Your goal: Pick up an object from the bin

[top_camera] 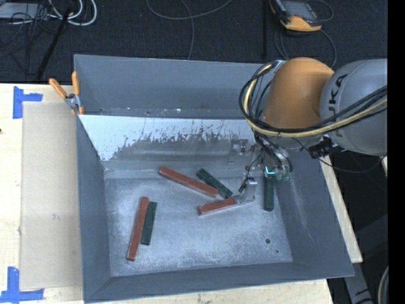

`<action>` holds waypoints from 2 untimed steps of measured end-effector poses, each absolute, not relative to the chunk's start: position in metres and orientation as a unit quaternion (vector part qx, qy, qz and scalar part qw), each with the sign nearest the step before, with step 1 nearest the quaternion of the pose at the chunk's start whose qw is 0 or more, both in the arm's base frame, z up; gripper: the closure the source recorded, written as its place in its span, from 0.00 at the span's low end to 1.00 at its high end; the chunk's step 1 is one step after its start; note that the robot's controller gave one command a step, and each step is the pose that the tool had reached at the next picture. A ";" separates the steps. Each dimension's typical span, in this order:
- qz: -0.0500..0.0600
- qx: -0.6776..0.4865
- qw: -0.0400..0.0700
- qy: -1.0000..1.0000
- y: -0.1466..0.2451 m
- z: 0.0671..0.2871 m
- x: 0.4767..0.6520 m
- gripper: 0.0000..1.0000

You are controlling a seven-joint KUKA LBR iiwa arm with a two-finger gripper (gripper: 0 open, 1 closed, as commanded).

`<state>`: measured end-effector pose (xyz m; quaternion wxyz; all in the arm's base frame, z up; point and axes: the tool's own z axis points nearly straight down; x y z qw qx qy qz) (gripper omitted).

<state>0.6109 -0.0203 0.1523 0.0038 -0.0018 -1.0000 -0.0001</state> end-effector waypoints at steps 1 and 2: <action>0.000 0.033 0.004 -0.999 0.005 0.066 0.610 0.00; -0.001 0.005 0.001 -1.000 0.014 0.101 0.589 0.00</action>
Offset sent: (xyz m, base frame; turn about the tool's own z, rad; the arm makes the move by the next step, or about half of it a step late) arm 0.0007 0.0241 -0.0823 -0.0715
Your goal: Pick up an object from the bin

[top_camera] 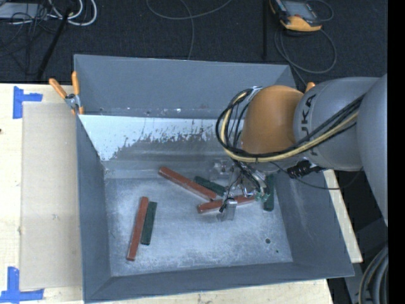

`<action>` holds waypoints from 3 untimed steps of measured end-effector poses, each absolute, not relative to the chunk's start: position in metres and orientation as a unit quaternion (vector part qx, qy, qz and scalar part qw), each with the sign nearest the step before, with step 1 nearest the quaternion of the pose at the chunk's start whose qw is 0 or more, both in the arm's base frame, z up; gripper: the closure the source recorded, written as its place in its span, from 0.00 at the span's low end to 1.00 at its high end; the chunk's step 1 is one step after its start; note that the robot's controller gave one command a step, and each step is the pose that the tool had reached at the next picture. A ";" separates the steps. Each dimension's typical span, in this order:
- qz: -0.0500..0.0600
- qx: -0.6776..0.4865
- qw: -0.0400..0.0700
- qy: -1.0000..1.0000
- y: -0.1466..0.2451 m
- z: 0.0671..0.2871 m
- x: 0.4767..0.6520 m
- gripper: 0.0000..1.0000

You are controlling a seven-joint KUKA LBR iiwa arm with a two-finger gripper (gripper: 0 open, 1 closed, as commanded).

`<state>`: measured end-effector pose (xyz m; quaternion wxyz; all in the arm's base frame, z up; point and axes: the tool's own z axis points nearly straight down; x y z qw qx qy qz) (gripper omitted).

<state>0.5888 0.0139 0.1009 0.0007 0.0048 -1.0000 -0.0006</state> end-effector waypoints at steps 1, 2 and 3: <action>0.000 -0.052 0.001 -0.999 0.006 0.100 0.583 0.00; -0.001 -0.088 -0.001 -0.996 0.008 0.069 0.583 0.00; 0.000 -0.087 -0.001 -0.996 0.008 0.070 0.583 0.00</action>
Offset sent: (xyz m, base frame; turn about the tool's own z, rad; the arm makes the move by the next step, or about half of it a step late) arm -0.0057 -0.0069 -0.0006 0.1134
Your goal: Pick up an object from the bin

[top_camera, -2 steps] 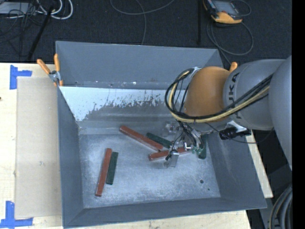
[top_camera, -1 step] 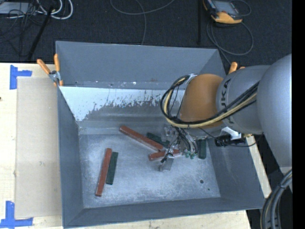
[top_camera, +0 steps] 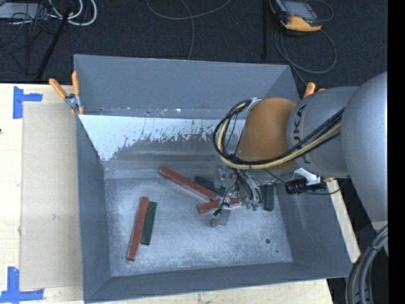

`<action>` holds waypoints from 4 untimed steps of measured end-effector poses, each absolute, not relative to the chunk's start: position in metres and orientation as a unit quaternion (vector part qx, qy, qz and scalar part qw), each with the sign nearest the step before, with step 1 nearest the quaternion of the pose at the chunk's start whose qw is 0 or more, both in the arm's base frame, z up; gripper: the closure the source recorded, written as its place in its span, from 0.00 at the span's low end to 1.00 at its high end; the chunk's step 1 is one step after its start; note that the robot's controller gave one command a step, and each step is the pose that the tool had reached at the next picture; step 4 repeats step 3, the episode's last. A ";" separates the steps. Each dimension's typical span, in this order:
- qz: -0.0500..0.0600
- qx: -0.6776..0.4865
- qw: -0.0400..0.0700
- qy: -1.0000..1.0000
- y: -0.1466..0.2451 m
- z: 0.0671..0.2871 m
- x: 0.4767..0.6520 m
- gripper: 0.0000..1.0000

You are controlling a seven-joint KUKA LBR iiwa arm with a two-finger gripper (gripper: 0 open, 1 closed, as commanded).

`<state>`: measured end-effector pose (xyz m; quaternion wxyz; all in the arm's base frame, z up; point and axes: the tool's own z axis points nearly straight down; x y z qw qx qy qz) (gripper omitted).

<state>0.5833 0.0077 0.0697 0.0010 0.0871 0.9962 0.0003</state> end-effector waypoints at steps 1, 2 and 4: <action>0.001 0.087 0.006 0.996 0.008 0.073 0.586 1.00; 0.001 0.086 0.002 0.996 0.008 0.096 0.587 1.00; 0.001 0.085 0.001 0.996 0.008 0.116 0.588 1.00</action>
Offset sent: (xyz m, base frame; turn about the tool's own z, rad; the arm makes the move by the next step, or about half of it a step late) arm 0.0000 0.0000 0.0000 0.0000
